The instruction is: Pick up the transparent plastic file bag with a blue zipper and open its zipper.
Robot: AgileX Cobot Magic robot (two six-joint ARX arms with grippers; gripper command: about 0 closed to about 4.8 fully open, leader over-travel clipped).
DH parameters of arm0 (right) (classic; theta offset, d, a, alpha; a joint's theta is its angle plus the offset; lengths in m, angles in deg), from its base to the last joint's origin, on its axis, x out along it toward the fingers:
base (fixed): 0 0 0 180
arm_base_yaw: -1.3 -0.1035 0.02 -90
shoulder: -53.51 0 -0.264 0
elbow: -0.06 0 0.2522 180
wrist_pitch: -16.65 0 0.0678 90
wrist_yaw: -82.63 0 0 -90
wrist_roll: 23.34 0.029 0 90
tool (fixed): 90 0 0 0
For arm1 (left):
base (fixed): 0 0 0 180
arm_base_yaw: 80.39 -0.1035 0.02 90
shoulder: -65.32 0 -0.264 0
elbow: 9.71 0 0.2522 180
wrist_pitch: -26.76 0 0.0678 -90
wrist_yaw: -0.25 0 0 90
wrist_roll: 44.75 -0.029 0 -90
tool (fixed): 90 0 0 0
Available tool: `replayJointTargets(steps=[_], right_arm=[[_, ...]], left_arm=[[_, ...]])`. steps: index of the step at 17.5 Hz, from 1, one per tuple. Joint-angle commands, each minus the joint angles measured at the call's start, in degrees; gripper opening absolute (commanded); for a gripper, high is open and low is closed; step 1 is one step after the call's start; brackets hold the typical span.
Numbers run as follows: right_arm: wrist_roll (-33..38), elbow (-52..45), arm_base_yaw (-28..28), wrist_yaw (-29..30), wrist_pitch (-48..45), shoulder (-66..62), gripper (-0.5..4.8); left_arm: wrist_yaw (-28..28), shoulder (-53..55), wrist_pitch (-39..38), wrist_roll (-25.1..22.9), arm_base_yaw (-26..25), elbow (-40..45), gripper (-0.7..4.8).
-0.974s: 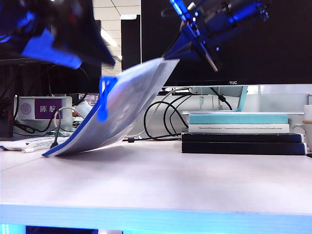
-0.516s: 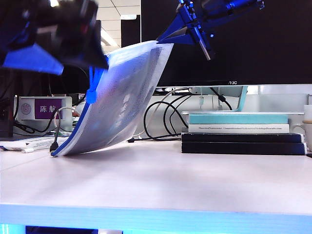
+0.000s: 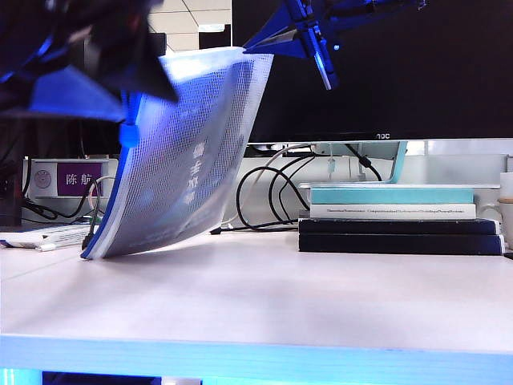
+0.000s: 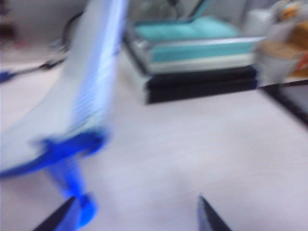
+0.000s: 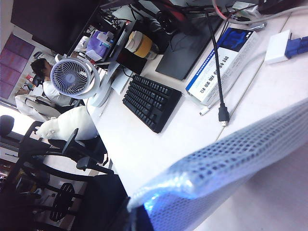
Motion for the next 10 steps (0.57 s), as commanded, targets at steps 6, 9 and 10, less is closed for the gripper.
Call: replayJointTargets(steps=[6,9,10], right_arm=[[0.04,0.44,-0.37,2.89,-0.24,1.81,-0.02],[0.00,0.42,-0.68,3.48,0.61,1.81,-0.02],[-0.13,0.39,-0.66,3.74,0.96,1.81,-0.02]], left_arm=[[6.82,0.63,0.00,-0.31,-0.11,-0.13,2.72],[3.76,4.15,3.63,-0.28,-1.44,-0.13,1.10],[1.99,5.05,3.89,-0.28,-2.23,-0.13,0.84]])
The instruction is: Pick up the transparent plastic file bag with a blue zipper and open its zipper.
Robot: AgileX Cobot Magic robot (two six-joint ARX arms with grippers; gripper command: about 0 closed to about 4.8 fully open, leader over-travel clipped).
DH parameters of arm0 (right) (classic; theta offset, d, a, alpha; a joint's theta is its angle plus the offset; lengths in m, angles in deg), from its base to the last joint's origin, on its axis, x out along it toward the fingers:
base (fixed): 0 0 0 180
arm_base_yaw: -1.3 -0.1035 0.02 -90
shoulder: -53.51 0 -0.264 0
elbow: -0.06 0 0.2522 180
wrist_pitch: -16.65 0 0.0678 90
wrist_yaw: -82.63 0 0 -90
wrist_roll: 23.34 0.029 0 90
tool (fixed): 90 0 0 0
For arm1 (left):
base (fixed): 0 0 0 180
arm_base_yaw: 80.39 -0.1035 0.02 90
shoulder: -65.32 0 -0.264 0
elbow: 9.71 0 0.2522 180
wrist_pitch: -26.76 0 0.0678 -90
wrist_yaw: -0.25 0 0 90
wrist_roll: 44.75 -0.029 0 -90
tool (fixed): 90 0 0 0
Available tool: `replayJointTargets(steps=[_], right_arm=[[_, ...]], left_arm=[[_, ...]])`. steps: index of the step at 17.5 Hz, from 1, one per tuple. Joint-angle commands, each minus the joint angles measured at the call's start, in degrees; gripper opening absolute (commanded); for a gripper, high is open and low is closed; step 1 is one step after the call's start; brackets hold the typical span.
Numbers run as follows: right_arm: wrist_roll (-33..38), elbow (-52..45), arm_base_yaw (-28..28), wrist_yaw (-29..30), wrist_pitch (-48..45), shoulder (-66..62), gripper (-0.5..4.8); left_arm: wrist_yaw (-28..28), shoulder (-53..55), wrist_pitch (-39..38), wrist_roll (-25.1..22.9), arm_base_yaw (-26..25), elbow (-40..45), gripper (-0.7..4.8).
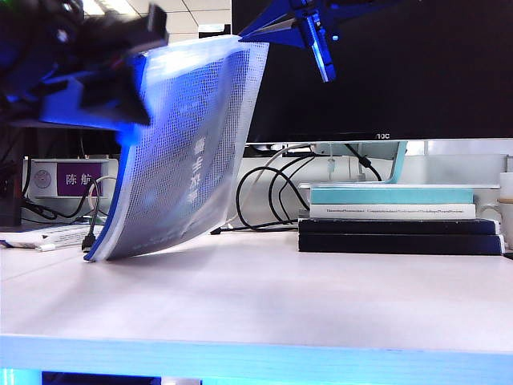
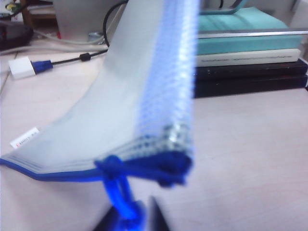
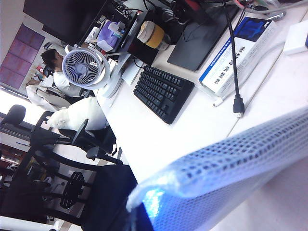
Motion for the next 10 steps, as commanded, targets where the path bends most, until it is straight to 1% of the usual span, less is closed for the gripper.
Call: replayJointTargets(steps=[1,2,3,4,5,6,8,9,10], right_arm=[[-0.46,0.35,-0.11,1.20,-0.42,0.57,-0.02],[-2.03,0.35,-0.11,1.16,-0.11,0.55,-0.02],[-9.27,0.35,0.72,1.16,2.93,0.55,-0.01],[-11.34,0.35,0.92,1.18,4.07,0.55,-0.02],[-21.00,0.35,3.34,1.60,10.29,0.57,0.00],[-22.77,0.35,4.61,1.62,11.47,0.57,0.26],[-26.25,0.35,7.08,1.68,12.74,0.70,2.14],[-27.19,0.35,8.31,1.84,13.18,0.85,2.55],[-29.20,0.35,9.66,1.88,13.92,1.07,2.57]], left_arm=[[-4.00,1.44,1.86,-0.76,-1.81,-0.15,-0.05],[-5.14,1.42,2.89,-2.32,-2.27,-0.17,-0.06],[-5.40,1.38,3.08,-5.01,-2.73,-0.17,-0.06],[-5.40,1.36,3.08,-5.18,-2.73,-0.17,-0.06],[-5.38,-0.22,2.58,-7.93,-2.71,-0.31,-0.06],[-5.35,-1.31,1.55,-9.18,-2.71,-0.63,-0.06],[-5.16,-3.72,-0.26,-11.45,-2.73,-1.16,-0.06],[-5.16,-5.01,-1.36,-12.74,-2.73,-1.53,-0.06],[-5.14,-6.34,-2.69,-13.97,-2.73,-2.08,-0.06]])
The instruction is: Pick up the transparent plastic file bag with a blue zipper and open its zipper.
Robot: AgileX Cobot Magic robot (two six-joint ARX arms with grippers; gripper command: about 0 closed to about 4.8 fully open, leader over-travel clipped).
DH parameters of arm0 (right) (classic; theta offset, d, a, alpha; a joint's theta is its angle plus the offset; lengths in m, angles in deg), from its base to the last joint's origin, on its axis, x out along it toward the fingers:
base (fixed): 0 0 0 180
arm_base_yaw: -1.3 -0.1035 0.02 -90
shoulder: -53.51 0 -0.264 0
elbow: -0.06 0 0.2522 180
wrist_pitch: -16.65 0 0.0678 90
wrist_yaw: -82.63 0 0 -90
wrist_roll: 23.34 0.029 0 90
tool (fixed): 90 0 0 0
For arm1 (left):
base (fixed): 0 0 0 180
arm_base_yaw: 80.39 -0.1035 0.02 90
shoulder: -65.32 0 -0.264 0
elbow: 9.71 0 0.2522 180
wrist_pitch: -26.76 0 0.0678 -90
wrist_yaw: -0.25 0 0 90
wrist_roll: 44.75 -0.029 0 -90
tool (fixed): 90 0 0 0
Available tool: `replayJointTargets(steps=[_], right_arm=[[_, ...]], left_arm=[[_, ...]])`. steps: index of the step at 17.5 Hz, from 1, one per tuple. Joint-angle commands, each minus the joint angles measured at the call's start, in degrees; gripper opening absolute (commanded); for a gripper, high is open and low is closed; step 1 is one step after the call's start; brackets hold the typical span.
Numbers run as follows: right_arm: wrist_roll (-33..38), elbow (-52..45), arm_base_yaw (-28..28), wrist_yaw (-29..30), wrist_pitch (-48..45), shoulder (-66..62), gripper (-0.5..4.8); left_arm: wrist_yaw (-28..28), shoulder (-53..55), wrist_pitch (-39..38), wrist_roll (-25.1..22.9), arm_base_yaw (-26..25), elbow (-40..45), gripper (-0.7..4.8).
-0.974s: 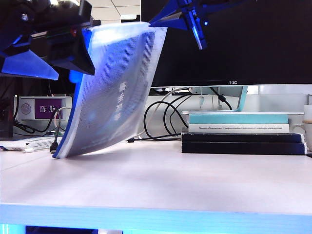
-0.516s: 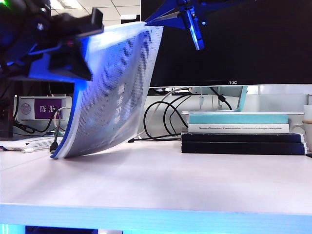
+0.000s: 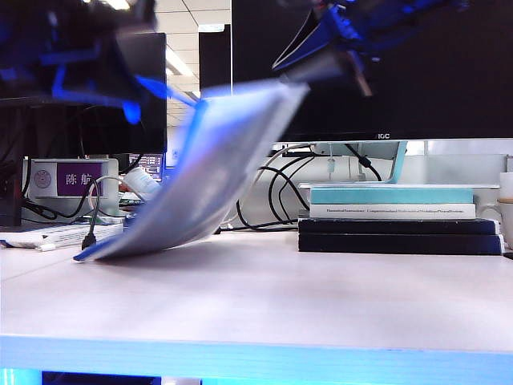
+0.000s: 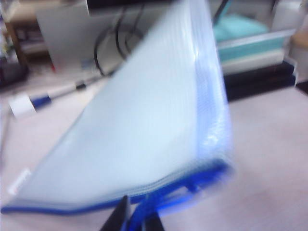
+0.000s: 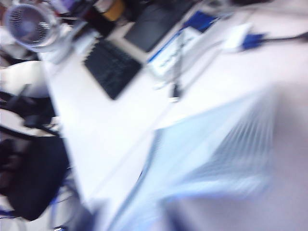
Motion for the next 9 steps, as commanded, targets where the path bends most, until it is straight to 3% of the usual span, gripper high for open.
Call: replayJointTargets(steps=[1,3,4,5,7,9], right_arm=[[-5.79,0.35,3.58,0.46,2.10,1.49,2.57],[-7.63,0.37,5.25,0.72,4.24,2.29,2.59],[-9.60,0.37,5.68,2.23,5.27,2.91,2.95],[-13.75,0.35,5.70,5.88,6.71,3.54,3.32],[-22.10,0.35,5.38,13.07,9.77,4.90,3.34],[-31.02,0.35,4.61,15.93,13.86,6.56,3.34]], left_arm=[[0.00,-3.52,-3.65,-4.13,0.00,-1.75,-0.06],[-0.02,-4.74,-5.44,-6.36,0.00,-3.06,-0.06],[-0.20,-4.85,-5.66,-7.80,0.02,-3.85,-0.06],[-0.31,-4.83,-5.70,-9.05,0.02,-4.76,-0.06],[-1.57,-4.83,-5.66,-11.45,0.02,-6.75,-0.06],[-1.57,-4.83,-5.77,-14.34,0.02,-8.92,-0.06]])
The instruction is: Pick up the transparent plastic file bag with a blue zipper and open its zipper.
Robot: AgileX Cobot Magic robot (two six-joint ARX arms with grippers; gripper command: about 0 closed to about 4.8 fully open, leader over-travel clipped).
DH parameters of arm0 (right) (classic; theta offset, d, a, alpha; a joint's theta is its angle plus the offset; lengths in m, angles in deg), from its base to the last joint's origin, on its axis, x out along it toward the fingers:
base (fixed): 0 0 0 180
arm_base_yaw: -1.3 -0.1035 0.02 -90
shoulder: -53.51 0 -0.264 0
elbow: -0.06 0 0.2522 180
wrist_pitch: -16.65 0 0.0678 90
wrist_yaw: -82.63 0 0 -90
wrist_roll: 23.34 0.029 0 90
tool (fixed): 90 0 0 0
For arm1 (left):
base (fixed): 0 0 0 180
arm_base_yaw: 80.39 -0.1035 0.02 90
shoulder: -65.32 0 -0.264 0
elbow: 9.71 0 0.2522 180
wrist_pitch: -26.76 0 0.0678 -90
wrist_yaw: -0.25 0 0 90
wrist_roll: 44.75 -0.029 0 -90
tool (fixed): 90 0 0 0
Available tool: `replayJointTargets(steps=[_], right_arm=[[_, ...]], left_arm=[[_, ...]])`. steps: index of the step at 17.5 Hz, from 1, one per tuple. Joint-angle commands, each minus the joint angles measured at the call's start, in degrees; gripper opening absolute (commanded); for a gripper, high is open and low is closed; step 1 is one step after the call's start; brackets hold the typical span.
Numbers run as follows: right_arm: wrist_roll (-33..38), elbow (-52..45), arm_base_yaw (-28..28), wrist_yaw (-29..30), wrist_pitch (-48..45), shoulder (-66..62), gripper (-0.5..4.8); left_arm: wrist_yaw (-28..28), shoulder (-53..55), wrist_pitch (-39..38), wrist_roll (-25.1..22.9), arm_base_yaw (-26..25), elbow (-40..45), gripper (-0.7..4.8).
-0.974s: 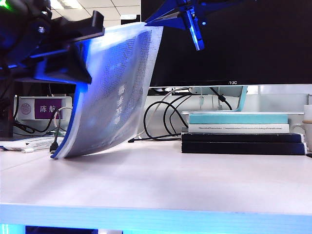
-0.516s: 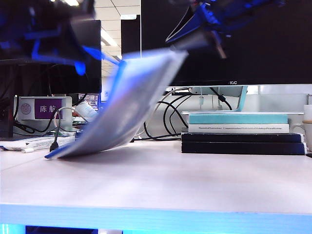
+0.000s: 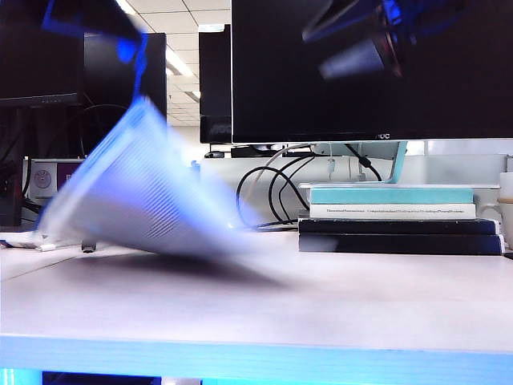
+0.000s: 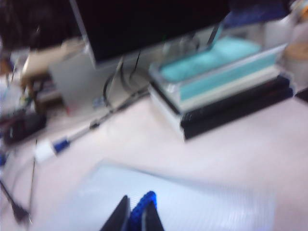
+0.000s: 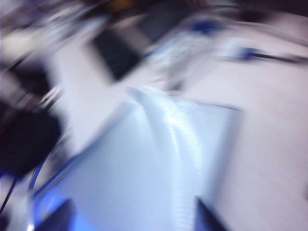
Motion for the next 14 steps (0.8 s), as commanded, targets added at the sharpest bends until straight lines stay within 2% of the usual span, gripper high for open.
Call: replayJointTargets(steps=[1,6,9,10,11,14], right_arm=[[-16.06,0.33,-0.76,4.68,6.73,2.89,3.35],[-39.28,0.33,-2.86,3.80,21.64,6.34,3.38],[-41.05,0.33,-8.59,-2.73,22.71,6.97,3.38],[-41.13,0.33,-11.21,-6.34,22.69,6.97,3.38],[-41.22,0.31,-14.60,-9.66,21.86,6.93,3.38],[-41.03,0.33,-18.27,-9.73,18.73,7.06,3.38]], left_arm=[[-0.81,-0.11,1.07,-4.96,-0.02,-3.23,-0.06],[-8.26,0.28,-1.36,-7.08,-0.63,-8.74,-0.06],[-16.87,1.42,-2.97,-6.84,-3.10,-11.06,-0.06],[-19.17,2.21,-3.30,-5.40,-4.02,-11.61,-0.06],[-24.55,2.89,-4.00,-3.21,-5.66,-12.00,-0.06],[-27.32,3.52,-3.98,-1.88,-7.48,-12.11,-0.06]])
